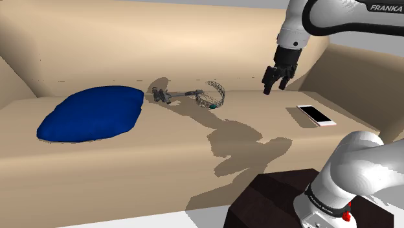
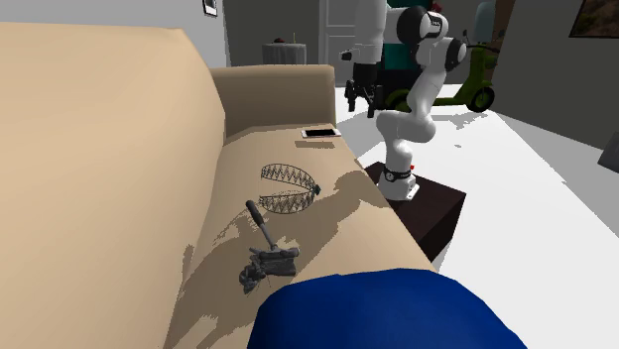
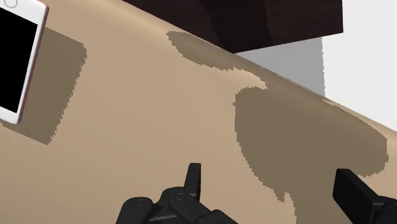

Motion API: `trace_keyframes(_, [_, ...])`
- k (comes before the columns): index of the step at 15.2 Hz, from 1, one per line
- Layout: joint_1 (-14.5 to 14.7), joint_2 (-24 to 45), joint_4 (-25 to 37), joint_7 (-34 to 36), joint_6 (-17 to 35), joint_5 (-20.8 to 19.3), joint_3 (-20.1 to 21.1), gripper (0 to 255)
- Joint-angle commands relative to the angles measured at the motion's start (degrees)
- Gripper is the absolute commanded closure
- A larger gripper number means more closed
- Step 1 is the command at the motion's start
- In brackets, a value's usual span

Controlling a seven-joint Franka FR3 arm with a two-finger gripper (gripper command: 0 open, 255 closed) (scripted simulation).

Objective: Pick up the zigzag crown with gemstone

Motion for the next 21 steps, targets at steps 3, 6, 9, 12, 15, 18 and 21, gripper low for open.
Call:
trace_keyframes(3, [0.18, 4.27, 1.49, 0.95, 2.61, 0.14, 0.94, 0])
trace_keyframes(6, [0.35, 10.82, 4.31, 2.40, 6.08, 0.12, 2.29, 0])
trace_keyframes(9, [0.44, 17.50, 7.81, 3.90, 8.96, -0.20, 3.57, 0])
trace_keyframes(12, [0.45, 24.26, 11.99, 5.46, 11.22, -0.82, 4.80, 0])
trace_keyframes(15, [0.50, 31.10, 16.86, 7.10, 12.81, -1.77, 5.90, 0])
trace_keyframes(18, [0.64, 38.03, 22.44, 8.77, 13.73, -3.02, 6.84, 0])
trace_keyframes(21, [0.99, 45.09, 28.80, 10.41, 13.93, -4.51, 7.56, 0])
